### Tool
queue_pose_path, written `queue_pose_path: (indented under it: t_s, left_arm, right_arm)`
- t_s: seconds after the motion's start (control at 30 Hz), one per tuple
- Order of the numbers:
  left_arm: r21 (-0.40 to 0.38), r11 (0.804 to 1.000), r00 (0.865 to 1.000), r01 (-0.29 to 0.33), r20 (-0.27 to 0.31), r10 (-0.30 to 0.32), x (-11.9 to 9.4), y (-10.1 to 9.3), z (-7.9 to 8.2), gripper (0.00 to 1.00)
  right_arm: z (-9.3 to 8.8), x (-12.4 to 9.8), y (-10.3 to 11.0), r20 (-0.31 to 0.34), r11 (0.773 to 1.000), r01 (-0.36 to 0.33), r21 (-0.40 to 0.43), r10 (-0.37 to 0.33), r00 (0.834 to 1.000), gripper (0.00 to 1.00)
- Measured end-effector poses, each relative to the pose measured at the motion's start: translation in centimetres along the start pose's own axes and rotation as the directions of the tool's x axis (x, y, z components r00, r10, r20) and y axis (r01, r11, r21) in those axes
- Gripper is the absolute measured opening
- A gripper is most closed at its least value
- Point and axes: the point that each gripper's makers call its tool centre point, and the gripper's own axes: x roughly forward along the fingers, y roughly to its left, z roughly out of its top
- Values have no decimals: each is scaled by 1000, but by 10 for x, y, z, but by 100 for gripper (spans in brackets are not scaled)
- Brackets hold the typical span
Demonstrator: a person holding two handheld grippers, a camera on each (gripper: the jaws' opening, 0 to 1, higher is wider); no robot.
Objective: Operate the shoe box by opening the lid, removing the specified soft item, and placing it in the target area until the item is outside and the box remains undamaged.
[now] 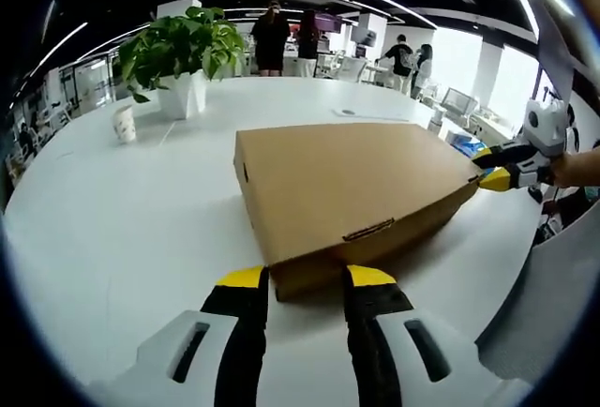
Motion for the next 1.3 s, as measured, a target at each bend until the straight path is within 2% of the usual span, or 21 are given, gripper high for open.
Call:
queue_pose_path:
  t_s: [0.1,0.43,1.3]
  left_arm:
    - [5,1000,1000,-1,-1,1,1,0,0,31]
    - [11,1000,1000,3,-9,-3,7,4,6,31]
    - [21,999,999,28,-35,-27,39,12,33,31]
  right_arm:
    - [-1,1,1,-8,1000,10,-23,-10,1000,26]
    - [0,2,-3,-7,1000,23,-14,-23,1000,26]
    - [11,18,-34,-12,997,68,26,-67,998,27]
